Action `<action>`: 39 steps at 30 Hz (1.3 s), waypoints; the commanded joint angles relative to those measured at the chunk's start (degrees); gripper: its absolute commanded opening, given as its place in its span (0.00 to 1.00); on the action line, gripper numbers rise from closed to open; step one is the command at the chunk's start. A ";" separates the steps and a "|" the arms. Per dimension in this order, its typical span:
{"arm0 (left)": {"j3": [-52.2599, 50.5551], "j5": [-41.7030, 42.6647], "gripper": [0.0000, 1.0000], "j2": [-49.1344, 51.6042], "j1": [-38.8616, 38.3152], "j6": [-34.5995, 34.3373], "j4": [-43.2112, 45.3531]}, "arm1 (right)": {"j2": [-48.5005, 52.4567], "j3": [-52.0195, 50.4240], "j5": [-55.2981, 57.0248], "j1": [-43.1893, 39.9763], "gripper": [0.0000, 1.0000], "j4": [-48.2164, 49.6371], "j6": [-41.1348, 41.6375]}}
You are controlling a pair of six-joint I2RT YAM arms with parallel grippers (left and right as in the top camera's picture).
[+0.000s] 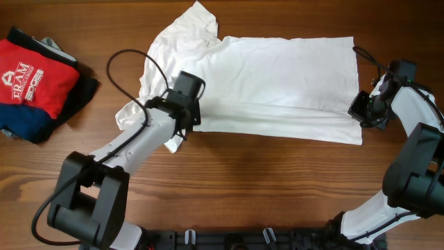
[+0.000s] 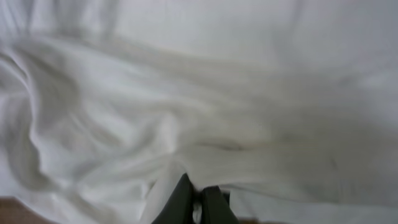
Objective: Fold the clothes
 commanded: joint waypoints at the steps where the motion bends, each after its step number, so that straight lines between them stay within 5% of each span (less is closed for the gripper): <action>1: 0.46 0.35 0.04 -1.01 1.38 3.04 5.03 | 1.36 -0.68 0.94 0.09 0.05 0.11 0.50; 10: 0.46 0.33 0.08 -1.01 1.42 3.06 17.42 | 1.33 -0.70 0.94 0.09 0.04 0.46 0.52; 33: 0.44 -3.82 0.09 6.82 1.42 3.02 22.82 | 1.33 -0.46 -4.68 0.09 0.05 8.66 1.60; 35: 0.44 -3.80 0.09 7.26 1.42 3.02 23.30 | 1.33 -0.46 -4.68 0.09 0.16 9.20 1.62; 39: 0.44 -4.07 0.09 7.58 1.42 3.02 23.30 | 1.33 -0.46 -4.68 0.09 0.17 10.51 1.81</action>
